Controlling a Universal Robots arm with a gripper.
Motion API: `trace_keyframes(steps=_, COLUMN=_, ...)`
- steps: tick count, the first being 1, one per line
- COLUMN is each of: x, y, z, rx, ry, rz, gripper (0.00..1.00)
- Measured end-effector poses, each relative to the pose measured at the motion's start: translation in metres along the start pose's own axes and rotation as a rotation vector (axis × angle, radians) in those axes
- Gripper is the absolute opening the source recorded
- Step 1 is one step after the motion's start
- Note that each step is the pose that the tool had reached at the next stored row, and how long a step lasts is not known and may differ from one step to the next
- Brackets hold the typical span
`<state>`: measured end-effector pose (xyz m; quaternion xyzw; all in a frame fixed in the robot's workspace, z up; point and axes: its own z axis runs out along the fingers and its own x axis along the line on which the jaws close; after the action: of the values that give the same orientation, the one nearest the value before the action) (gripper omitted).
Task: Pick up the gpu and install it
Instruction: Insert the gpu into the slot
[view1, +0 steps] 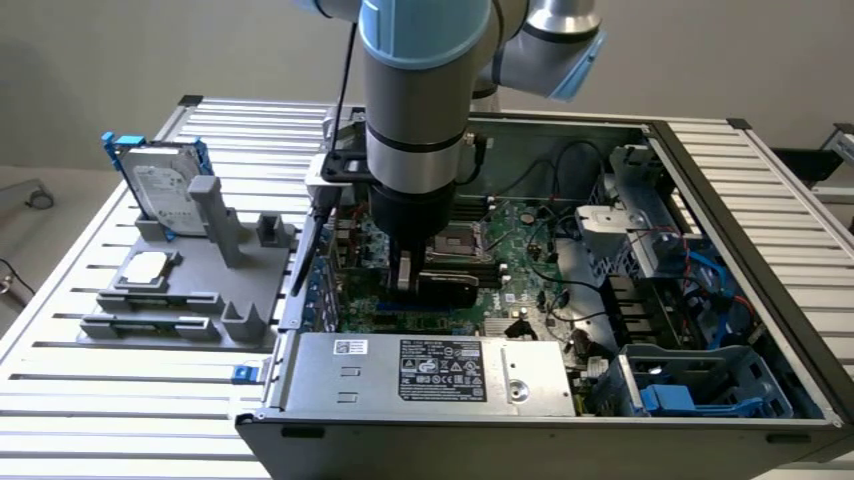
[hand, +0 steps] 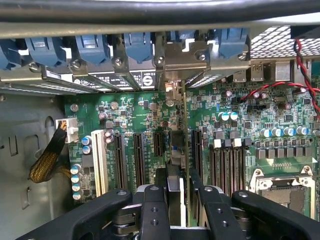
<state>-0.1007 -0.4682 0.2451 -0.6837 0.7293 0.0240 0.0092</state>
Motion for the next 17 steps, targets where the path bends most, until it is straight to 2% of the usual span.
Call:
trace_keyframes(steps=12, x=0.0001, y=-0.0001, z=0.0023, rx=0.0011, ry=-0.0003, rz=0.000, gripper=0.29)
trace_keyframes(steps=17, x=0.0001, y=0.0001, z=0.0023, rx=0.0008, ry=-0.0031, rz=0.000, gripper=0.29)
